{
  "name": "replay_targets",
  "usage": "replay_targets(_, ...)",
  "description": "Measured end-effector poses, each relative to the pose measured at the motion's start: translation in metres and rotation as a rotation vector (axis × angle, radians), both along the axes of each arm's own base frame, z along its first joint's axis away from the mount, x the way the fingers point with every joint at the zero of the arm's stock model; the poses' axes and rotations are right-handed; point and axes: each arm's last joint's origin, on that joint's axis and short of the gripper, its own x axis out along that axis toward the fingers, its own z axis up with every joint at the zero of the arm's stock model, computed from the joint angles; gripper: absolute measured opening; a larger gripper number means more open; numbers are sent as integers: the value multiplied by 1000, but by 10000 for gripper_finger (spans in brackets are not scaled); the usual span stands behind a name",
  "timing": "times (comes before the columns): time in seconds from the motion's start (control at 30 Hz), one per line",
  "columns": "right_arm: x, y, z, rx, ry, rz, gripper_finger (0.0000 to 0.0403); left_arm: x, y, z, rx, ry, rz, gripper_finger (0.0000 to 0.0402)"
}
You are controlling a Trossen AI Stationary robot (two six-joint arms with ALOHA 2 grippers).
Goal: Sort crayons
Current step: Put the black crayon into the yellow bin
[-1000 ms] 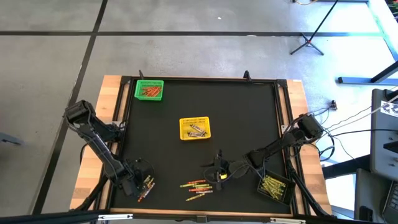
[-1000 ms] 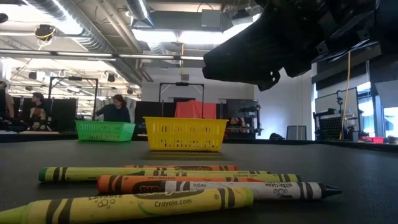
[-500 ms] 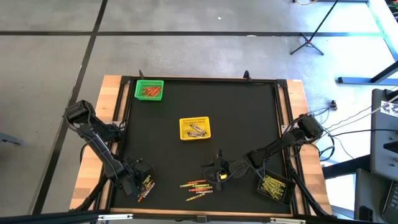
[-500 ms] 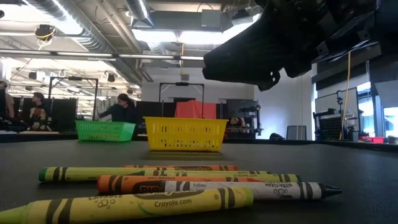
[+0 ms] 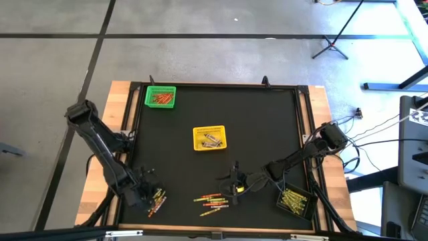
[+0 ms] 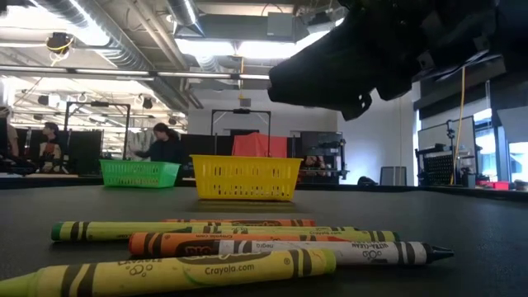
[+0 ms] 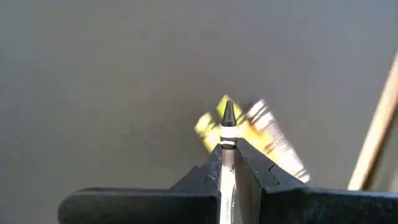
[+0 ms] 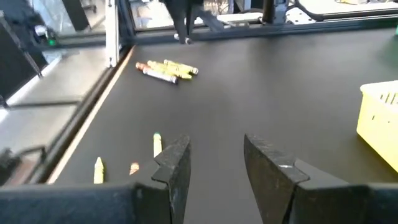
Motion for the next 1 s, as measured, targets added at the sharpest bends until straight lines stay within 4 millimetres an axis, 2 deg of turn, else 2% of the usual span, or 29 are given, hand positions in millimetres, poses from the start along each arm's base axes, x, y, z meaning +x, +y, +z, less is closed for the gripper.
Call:
replay_targets(0.13, 1, 1, 4, 45, -36, -4, 151, 7, 0, 26, 70, -236, -39, 9)
replay_targets(0.27, 2, 2, 8, 72, -73, 9, 191, 15, -1, 37, 190, -442, -82, 9)
replay_targets(0.4, 5, 1, 11, 91, -84, 11, 235, 26, 2, 34, 358, -574, -59, 9)
replay_targets(0.5, 9, -1, 15, 96, -99, 2, 248, 37, 5, 29, 406, -624, -46, 9)
replay_targets(0.8, 22, -1, 31, 26, -156, 24, 215, 79, 10, 18, 484, -810, -106, 9)
replay_targets(1.0, 24, -3, 34, -1, -169, 7, 186, 103, 12, 16, 476, -941, -170, 9)
